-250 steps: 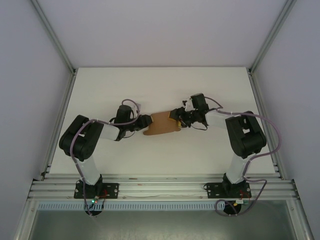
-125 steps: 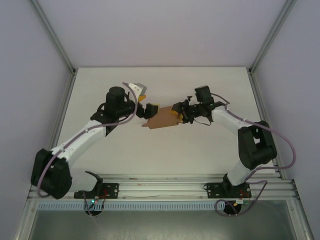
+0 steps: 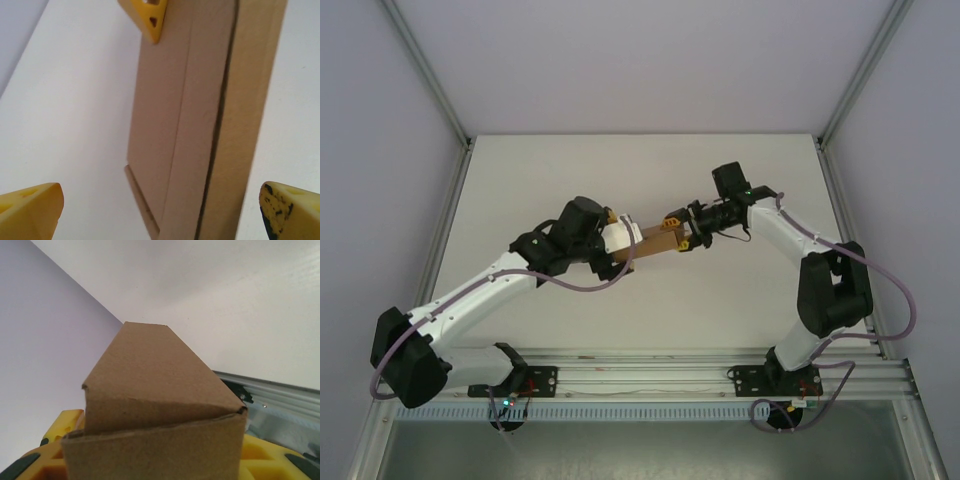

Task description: Assemble paper box

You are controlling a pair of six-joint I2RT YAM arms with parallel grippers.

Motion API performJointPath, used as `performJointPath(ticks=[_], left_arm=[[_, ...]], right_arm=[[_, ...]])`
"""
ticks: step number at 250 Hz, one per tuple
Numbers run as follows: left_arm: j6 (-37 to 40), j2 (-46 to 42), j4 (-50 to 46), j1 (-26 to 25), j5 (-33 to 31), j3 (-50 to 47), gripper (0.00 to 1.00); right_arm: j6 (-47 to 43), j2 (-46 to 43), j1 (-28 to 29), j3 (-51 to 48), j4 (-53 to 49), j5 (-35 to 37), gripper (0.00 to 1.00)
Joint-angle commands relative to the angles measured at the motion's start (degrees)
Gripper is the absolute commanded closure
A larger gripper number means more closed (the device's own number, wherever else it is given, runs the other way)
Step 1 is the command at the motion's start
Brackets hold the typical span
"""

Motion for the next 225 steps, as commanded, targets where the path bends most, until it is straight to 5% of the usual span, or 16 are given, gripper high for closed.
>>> performJointPath(ticks=[1, 43, 78, 129, 225], left_arm=[[4.2, 1.2, 0.0, -1.1, -5.7, 1.1, 0.00], [5.8, 3.2, -1.4, -3.9, -8.5, 2.0, 0.01], [6.7, 3.2, 2.2, -4.0, -8.8, 1.4, 0.07], [8.1, 3.1, 5.2, -4.1, -7.6, 0.8, 0.33], [7.5, 1.8, 6.2, -4.1, -5.5, 0.0, 0.55]], right_arm=[[7.1, -0.9, -0.1, -0.1, 0.9, -3.9, 0.64], [14.8, -2.8, -0.1, -2.8, 8.8, -4.6, 0.63], [12.6, -2.6, -0.1, -2.8, 5.6, -6.2, 0.63], [9.3, -2.7, -0.1, -2.4, 2.0, -7.0, 0.61], [4.9, -4.3, -0.1, -1.8, -0.9, -4.7, 0.46]])
